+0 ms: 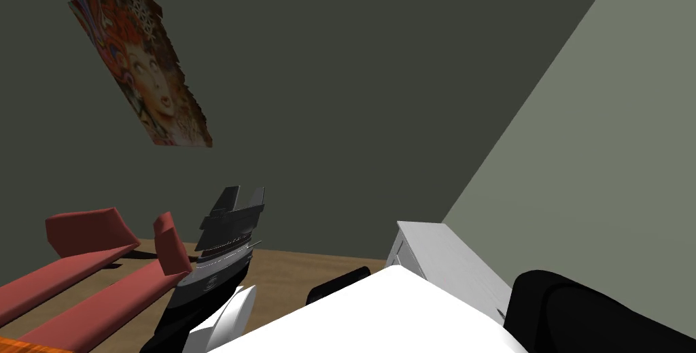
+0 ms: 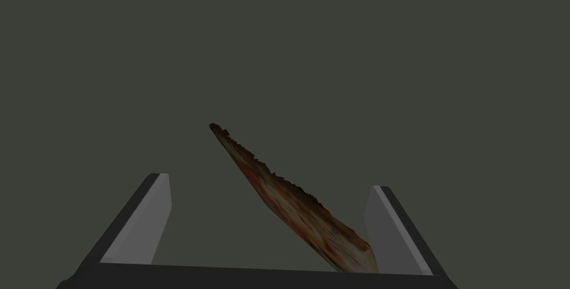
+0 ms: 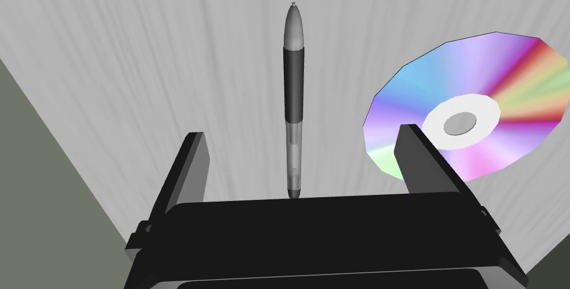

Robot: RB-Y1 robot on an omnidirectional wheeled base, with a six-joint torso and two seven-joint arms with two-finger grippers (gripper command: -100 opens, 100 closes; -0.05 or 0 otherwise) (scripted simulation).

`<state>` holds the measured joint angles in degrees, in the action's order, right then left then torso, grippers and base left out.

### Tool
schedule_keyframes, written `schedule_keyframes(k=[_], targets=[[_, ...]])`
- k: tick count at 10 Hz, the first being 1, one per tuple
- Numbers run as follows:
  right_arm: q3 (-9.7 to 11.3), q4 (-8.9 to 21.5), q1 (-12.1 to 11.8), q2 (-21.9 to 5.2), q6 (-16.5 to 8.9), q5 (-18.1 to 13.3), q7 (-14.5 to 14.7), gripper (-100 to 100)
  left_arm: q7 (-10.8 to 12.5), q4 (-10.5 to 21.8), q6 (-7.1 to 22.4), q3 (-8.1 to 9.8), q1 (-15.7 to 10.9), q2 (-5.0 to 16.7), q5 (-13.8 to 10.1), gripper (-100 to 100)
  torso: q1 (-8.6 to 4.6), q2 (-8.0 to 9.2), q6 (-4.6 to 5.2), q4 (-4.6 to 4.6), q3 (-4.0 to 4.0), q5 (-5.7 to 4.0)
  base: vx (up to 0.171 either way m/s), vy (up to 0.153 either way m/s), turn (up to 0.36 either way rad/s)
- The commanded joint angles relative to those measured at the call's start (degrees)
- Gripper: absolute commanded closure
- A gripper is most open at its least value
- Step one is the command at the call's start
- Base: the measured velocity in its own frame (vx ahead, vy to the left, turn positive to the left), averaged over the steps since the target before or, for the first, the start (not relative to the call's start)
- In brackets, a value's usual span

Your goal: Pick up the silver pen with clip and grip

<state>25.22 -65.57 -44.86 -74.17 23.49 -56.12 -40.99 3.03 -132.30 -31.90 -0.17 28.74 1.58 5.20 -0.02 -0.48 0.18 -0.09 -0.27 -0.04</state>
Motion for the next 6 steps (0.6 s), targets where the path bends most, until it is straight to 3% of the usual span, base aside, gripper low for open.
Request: schedule_keyframes(k=[1, 3, 4, 5, 6], targets=[[0.3, 1.2, 0.5, 1.9, -0.6, 0.3, 1.5, -100, 0.0, 0.0, 0.0, 0.00, 0.0, 0.0, 0.0, 0, 0.00, 0.00, 0.00, 0.00, 0.00, 0.00, -0.005, -0.029, 0.064], [0.8, 2.7, 1.2, 4.1, -1.3, 0.6, 3.0, -100, 0.0, 0.0, 0.0, 0.00, 0.0, 0.0, 0.0, 0, -0.08, 0.11, 0.01, 0.03, 0.07, -0.02, -0.013, -0.034, 0.047], [0.7, 2.3, 1.1, 3.4, -1.0, 0.4, 2.4, -100, 0.0, 0.0, 0.0, 0.00, 0.0, 0.0, 0.0, 0, -0.07, 0.14, 0.01, 0.03, 0.08, -0.02, -0.007, -0.013, 0.009], [0.8, 2.3, 1.1, 3.5, -1.1, 0.4, 2.5, 100, 0.0, 0.0, 0.0, 0.00, 0.0, 0.0, 0.0, 0, 0.00, 0.12, 0.01, 0.03, 0.07, 0.01, 0.000, 0.000, 0.000], [0.8, 2.3, 1.1, 3.5, -1.1, 0.4, 2.5, 100, 0.0, 0.0, 0.0, 0.00, 0.0, 0.0, 0.0, 0, 0.04, 0.10, 0.01, 0.02, 0.06, 0.02, 0.000, 0.000, 0.000]])
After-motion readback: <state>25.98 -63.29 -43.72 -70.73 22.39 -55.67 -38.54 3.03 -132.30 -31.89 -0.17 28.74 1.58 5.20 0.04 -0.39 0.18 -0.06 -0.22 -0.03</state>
